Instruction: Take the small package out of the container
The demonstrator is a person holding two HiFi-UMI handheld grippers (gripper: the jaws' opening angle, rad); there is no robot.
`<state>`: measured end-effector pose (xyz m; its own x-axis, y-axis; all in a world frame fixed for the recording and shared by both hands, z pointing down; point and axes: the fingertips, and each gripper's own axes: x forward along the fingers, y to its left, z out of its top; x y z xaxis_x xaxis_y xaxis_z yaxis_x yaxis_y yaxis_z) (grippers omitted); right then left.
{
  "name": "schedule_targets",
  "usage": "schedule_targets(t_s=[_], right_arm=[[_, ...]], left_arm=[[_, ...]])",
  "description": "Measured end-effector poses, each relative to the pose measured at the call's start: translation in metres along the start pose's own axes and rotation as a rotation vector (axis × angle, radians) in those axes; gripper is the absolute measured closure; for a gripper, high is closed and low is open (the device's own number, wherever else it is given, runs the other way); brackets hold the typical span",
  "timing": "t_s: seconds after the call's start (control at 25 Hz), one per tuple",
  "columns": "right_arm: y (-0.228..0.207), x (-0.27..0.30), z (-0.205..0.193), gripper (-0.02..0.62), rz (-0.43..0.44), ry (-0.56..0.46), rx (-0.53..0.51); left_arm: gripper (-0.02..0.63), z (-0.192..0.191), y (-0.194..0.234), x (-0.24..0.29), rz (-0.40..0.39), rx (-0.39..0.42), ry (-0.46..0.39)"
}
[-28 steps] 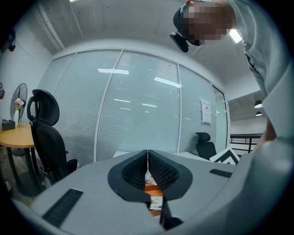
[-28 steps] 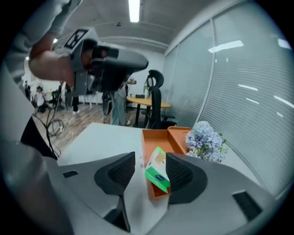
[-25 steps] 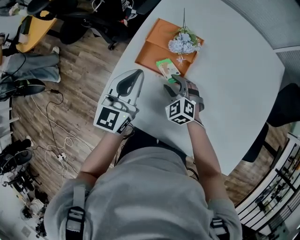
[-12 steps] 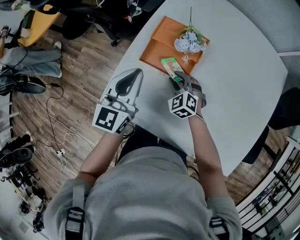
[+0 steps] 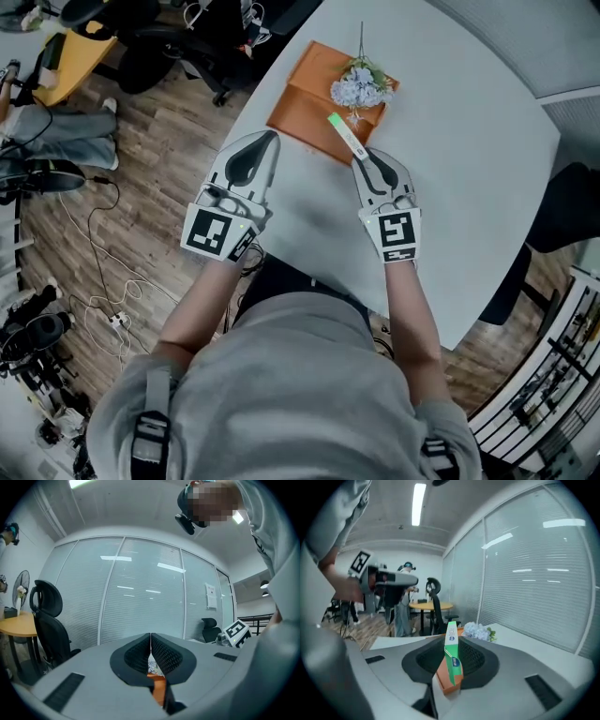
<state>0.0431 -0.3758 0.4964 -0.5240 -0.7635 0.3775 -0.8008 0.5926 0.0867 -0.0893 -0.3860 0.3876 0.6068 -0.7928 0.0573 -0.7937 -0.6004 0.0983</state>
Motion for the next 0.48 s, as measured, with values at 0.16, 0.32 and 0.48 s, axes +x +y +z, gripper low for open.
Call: schedule_targets(t_s=[0.16, 0.32, 0.48], right_arm=[[-0.03, -0.06, 0.036, 0.486, -0.11, -0.155, 0.12], [-0.054, -0.118, 0.066, 0.486, -0.21, -0.276, 0.157], [-0.07, -0.172, 0.09, 0.486, -0.309, -0.379, 0.169]], left_arm=[[0.584, 0.016, -0.016, 0.003, -0.005, 0.02, -0.034], [0.584, 0.036, -0.03, 0.005, -0.008, 0.044, -0.064], [0.584, 0.054, -0.046, 0.006, -0.014, 0.064, -0.092]])
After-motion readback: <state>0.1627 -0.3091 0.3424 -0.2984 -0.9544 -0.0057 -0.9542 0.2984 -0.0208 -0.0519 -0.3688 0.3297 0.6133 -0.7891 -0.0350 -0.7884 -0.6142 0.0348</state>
